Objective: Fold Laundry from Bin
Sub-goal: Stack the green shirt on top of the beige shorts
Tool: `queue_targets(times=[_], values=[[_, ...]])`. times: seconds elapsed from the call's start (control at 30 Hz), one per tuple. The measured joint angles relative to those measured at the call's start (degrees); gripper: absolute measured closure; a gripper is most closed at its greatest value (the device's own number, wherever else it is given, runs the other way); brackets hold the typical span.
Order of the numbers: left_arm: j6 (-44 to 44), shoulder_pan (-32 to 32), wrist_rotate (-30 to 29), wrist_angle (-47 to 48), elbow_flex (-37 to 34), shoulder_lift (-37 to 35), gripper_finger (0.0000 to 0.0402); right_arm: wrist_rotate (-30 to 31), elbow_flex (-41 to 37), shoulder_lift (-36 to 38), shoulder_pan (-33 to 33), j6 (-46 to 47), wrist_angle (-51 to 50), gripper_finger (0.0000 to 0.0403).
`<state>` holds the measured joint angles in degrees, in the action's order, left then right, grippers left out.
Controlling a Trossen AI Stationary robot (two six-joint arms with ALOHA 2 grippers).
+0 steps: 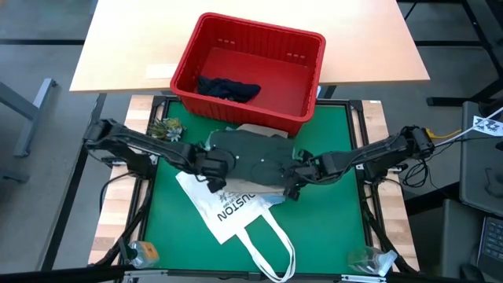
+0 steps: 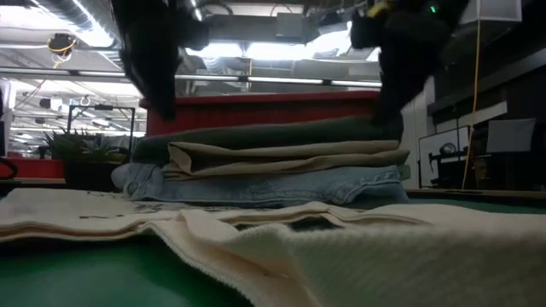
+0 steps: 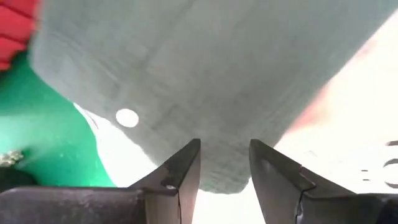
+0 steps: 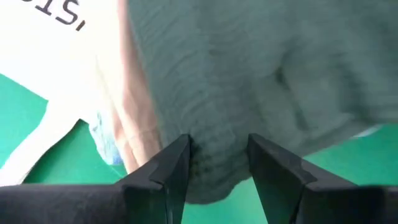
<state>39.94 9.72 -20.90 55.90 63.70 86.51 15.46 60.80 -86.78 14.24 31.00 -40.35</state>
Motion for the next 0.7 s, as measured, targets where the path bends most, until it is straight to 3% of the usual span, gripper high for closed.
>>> queue_targets(times=[0.13, 0.37, 0.7], values=[[-0.02, -0.08, -0.33, -0.81, 0.0, -6.2, 0.027, 5.9, 5.99, 0.02, 0.0, -1.64, -5.57, 0.024], [-0.04, -0.86, -2.9, -4.26, 0.0, -13.92, 0.027, 13.52, 12.6, 0.04, 0.0, -8.15, -5.13, 0.024], [0.0, -4.75, -10.31, -7.82, 0.11, -13.98, 0.027, 16.9, 13.24, -2.03, -0.93, -10.38, -3.6, 0.024]])
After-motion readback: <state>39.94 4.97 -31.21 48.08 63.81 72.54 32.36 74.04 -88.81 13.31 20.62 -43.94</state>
